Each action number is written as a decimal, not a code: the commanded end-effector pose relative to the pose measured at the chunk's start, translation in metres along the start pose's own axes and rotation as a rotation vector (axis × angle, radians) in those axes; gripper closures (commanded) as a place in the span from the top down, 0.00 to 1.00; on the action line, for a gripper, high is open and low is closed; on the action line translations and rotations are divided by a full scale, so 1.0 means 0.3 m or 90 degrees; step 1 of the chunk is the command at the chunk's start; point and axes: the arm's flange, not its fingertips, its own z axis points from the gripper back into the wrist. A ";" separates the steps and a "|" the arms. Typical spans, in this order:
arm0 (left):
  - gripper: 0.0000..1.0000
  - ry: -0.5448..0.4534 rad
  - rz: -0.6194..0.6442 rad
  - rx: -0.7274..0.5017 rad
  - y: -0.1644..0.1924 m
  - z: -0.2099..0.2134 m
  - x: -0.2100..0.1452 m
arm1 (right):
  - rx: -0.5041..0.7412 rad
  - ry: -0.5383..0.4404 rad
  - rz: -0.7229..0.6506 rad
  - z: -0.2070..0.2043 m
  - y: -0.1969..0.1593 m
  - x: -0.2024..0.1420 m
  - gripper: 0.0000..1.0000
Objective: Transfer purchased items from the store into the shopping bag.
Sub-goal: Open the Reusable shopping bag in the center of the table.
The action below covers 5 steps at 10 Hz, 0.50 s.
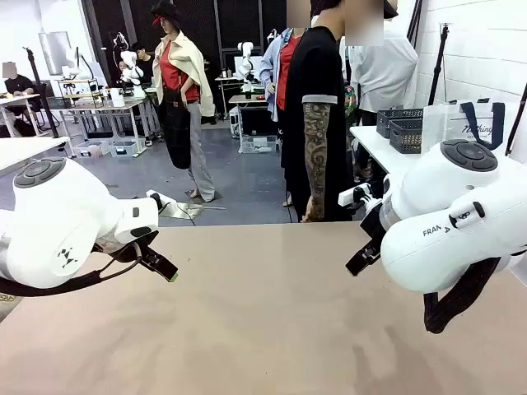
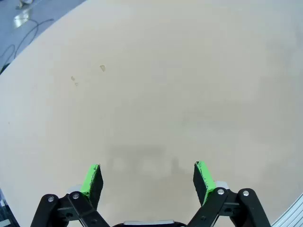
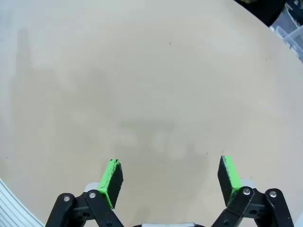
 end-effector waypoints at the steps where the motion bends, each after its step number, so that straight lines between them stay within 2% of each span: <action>1: 1.00 0.000 0.000 0.000 0.000 0.000 0.000 | 0.000 0.000 0.000 0.000 0.000 0.000 1.00; 5: 1.00 0.000 0.000 0.000 0.000 0.000 0.000 | 0.000 0.000 0.000 0.000 0.000 0.000 1.00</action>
